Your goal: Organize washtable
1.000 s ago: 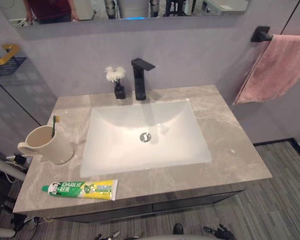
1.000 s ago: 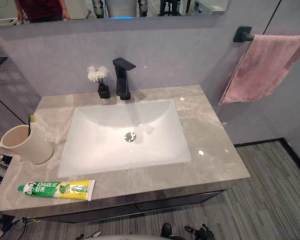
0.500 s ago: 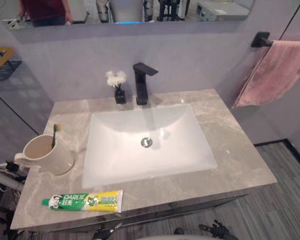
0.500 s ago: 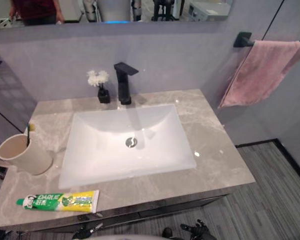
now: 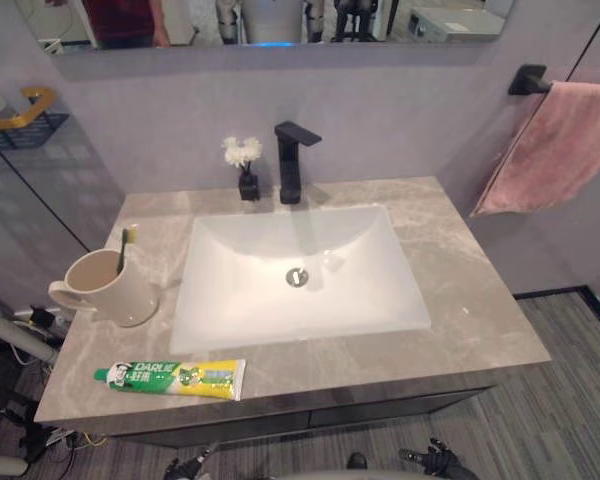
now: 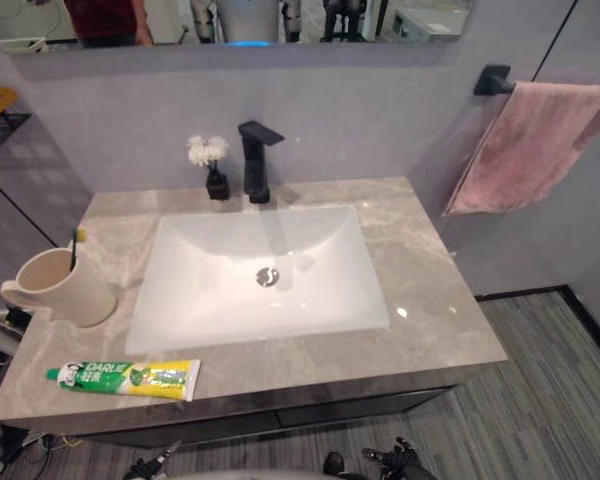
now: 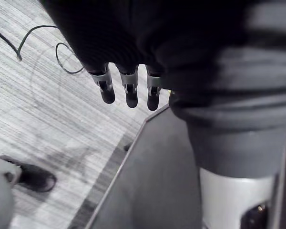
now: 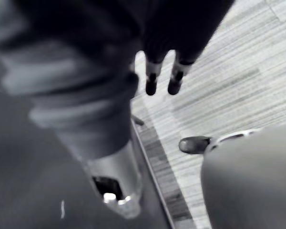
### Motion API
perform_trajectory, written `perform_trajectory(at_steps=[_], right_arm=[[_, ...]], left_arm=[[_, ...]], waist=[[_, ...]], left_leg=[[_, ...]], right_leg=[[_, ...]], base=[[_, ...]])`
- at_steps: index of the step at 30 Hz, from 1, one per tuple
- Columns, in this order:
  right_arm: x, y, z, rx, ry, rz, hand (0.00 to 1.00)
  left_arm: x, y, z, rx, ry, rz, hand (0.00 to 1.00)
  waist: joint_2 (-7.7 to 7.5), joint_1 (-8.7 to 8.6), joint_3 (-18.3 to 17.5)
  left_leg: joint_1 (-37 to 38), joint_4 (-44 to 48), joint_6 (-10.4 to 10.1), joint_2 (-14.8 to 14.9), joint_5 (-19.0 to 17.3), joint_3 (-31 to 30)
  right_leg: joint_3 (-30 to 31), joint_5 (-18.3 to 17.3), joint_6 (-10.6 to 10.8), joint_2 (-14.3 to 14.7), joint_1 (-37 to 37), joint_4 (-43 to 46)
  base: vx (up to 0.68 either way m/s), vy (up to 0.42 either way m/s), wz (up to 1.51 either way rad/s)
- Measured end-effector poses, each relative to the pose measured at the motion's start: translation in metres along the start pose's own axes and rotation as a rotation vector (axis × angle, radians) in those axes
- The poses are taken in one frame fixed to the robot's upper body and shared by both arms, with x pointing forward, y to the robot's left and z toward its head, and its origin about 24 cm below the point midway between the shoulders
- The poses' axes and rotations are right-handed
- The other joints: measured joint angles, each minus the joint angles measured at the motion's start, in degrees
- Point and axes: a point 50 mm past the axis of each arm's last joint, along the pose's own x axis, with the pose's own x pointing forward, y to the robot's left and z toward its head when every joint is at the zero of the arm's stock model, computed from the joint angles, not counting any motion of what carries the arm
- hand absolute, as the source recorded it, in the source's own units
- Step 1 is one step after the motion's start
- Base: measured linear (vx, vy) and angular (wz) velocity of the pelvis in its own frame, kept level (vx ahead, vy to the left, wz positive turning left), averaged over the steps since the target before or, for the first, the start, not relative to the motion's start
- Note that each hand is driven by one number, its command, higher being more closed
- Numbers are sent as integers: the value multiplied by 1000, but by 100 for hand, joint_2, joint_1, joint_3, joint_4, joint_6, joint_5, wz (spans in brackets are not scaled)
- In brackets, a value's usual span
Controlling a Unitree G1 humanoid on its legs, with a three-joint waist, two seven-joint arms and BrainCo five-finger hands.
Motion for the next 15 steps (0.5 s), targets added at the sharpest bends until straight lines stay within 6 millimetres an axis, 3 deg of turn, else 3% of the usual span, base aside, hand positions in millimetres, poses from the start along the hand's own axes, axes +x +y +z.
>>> perform_trajectory(at_steps=[2, 3, 4, 5, 6, 7, 8, 10, 12, 13, 15], right_arm=[[0, 1, 2, -26, -9, 3, 0], [1, 1, 4, -45, -14, 2, 0], [1, 2, 6, -55, -20, 2, 0], [1, 2, 10, -58, -40, -2, 0], [1, 1, 14, -61, -64, -12, 0], [2, 0, 17, -71, -74, -14, 0], [2, -5, 18, -86, -65, -45, 0], [1, -15, 16, -74, -78, -62, 0], [1, -18, 17, -74, -81, -59, 0], [1, -20, 14, -61, -73, -65, 0], [-2, -29, 3, -33, -40, -93, 0]], left_arm=[[4, 15, 23, -60, -78, 62, 0], [2, 27, 45, -86, -187, 101, 0], [0, 37, 52, -80, -231, 128, 0], [-7, 49, 69, -56, -333, 172, 0], [-21, 46, 95, -1, -489, 175, 0], [-29, 39, 104, 36, -564, 159, 0], [-47, 27, 113, 165, -784, 147, 0], [-61, 30, 104, 143, -780, 157, 0], [-81, 53, 95, 46, -780, 254, 0], [-89, 66, 98, 55, -813, 287, 0], [-112, 91, 125, 69, -958, 387, 0]], waist=[[34, 8, 34], [2, 22, 38], [-6, 40, 39], [-10, 153, 38], [1, 331, 82], [6, 400, 108], [114, 496, 191], [280, 607, 221], [323, 653, 223], [360, 711, 243], [430, 899, 277]], left_leg=[[-49, 16, -14, 7, 75, -108], [-101, 8, -21, 11, 110, -223], [-132, 10, -25, 19, 117, -259], [-186, 22, -31, 38, 127, -320], [-248, 32, -35, 39, 165, -441], [-288, 37, -53, 30, 192, -564], [-298, 45, -66, 5, 244, -823], [-356, 66, -62, -29, 261, -886], [-435, 107, -61, -94, 260, -974], [-449, 132, -61, -94, 260, -1065], [-484, 218, -61, -92, 258, -1280]], right_leg=[[-108, -15, -24, 0, -2, 19], [-217, -38, -57, 4, -12, 29], [-262, -46, -66, 10, -25, 29], [-313, -58, -81, 30, -77, 25], [-438, -61, -87, 25, -104, 27], [-522, -60, -89, 9, -86, 30], [-765, -60, -90, -34, 24, 32], [-847, -65, -90, -70, 54, 31], [-910, -182, -68, -131, 34, 32], [-994, -192, -75, -131, 64, 32], [-1226, -238, -88, -129, 169, 32]], base=[[43, -72, 25], [56, -68, 33], [71, -84, 39], [71, -78, 41], [65, -76, 54], [45, -70, 94], [10, -40, 85], [-3, 10, 44], [-10, 13, 19], [-23, -44, 47], [-45, -63, 58]])
